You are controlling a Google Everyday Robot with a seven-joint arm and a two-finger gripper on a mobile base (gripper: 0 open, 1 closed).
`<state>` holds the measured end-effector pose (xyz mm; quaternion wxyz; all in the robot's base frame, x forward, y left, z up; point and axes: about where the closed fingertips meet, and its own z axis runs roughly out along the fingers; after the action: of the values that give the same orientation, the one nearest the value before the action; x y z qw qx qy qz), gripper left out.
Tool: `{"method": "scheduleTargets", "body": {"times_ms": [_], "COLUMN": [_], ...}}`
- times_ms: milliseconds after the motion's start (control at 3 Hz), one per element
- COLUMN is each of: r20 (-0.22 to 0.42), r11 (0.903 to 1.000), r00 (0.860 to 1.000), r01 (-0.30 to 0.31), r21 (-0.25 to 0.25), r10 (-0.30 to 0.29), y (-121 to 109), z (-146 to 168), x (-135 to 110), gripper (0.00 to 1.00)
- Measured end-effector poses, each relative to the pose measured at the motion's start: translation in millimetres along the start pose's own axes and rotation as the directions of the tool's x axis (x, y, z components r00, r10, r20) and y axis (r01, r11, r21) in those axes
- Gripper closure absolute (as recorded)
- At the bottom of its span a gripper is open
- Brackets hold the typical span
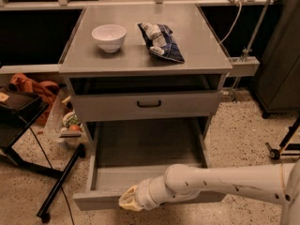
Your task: Close middle drawer
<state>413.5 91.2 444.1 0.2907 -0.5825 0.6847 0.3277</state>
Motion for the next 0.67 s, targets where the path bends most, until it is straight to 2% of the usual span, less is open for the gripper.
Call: {"method": "scheduleTargets", "body": {"times_ms": [667], "r20": [-0.045], "r11": [0.9954], "r00": [0.997], "r01": [0.07], "r21": [0.065], "r10": [-0.068], "y": [-51.8], "z": [-8.2], "x": [-7.8], "gripper": [0.34]}}
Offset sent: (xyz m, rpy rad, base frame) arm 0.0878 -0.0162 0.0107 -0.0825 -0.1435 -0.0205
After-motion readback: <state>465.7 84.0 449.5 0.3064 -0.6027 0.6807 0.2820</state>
